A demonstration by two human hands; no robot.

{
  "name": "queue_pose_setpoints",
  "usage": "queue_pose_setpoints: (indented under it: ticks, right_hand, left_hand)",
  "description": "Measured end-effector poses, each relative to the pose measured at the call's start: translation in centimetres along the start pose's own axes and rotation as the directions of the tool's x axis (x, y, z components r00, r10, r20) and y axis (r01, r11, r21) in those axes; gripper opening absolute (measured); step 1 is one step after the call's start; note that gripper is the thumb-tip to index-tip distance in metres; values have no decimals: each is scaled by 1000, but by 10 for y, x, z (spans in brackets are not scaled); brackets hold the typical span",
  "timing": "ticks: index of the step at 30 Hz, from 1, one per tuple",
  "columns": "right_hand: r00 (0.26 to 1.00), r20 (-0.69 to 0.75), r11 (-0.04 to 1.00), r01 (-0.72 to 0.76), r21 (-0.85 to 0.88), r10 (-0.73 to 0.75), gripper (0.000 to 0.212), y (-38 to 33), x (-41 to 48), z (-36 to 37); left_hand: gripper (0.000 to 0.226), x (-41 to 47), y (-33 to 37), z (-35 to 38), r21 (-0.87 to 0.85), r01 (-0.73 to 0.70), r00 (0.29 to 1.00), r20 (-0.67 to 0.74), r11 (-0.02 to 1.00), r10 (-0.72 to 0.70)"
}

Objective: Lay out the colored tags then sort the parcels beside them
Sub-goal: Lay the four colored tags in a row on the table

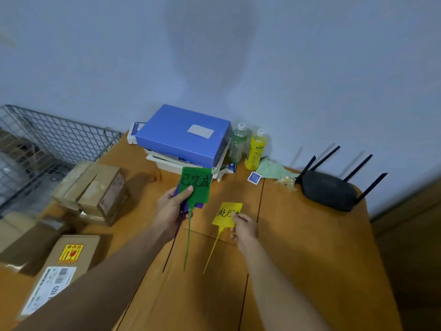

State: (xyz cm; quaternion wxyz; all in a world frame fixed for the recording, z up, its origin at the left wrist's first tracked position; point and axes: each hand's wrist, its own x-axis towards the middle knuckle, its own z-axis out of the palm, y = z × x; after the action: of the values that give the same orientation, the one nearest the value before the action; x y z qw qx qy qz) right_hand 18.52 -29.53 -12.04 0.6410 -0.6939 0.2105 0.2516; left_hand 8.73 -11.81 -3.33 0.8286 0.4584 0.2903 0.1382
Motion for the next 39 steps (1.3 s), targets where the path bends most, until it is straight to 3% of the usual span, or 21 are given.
queue_pose_setpoints:
  ticks: [3, 9, 13, 16, 20, 23, 25, 32, 36, 39]
  right_hand:
    - [1000, 17, 999, -24, -37, 24, 30, 10, 24, 11]
    - [1000, -4, 984, -20, -176, 20, 27, 22, 39, 20]
    - [996, -50, 935, 53, -351, -75, 30, 18, 34, 10]
    - [978, -129, 905, 100, -413, -167, 46, 5, 24, -3]
    - [953, -8, 914, 288, -286, -303, 27, -44, -37, -18]
    - [930, 172, 944, 331, -10, -325, 34, -89, -100, -32]
    - [897, 209, 920, 392, 28, -389, 33, -110, -131, -51]
    - [834, 129, 839, 543, -26, -536, 18, -142, -162, -144]
    - [841, 65, 843, 538, -6, -537, 9, -142, -154, -211]
    - [863, 34, 862, 500, 81, -504, 14, -139, -146, -263]
  left_hand:
    - [55, 12, -13, -8, 24, -3, 1000, -27, 1000, 4]
    - [58, 23, -22, -21, 54, 16, 999, -29, 998, -14]
    - [58, 26, -17, -18, 80, 14, 1000, -10, 997, -13]
    - [46, 19, -9, -4, 92, 9, 999, 40, 996, -13]
    - [27, -6, 5, 27, 105, 15, 992, 125, 994, -28]
    - [22, -28, 12, 60, 149, -6, 984, 177, 989, -21]
    - [23, -41, 15, 87, 174, -35, 977, 211, 984, -3]
    - [19, -95, 5, 183, 118, -74, 948, 317, 990, 33]
    - [27, -117, -20, 225, 26, -4, 952, 306, 1000, -4]
    - [30, -123, -39, 245, -19, 12, 967, 256, 1000, -7]
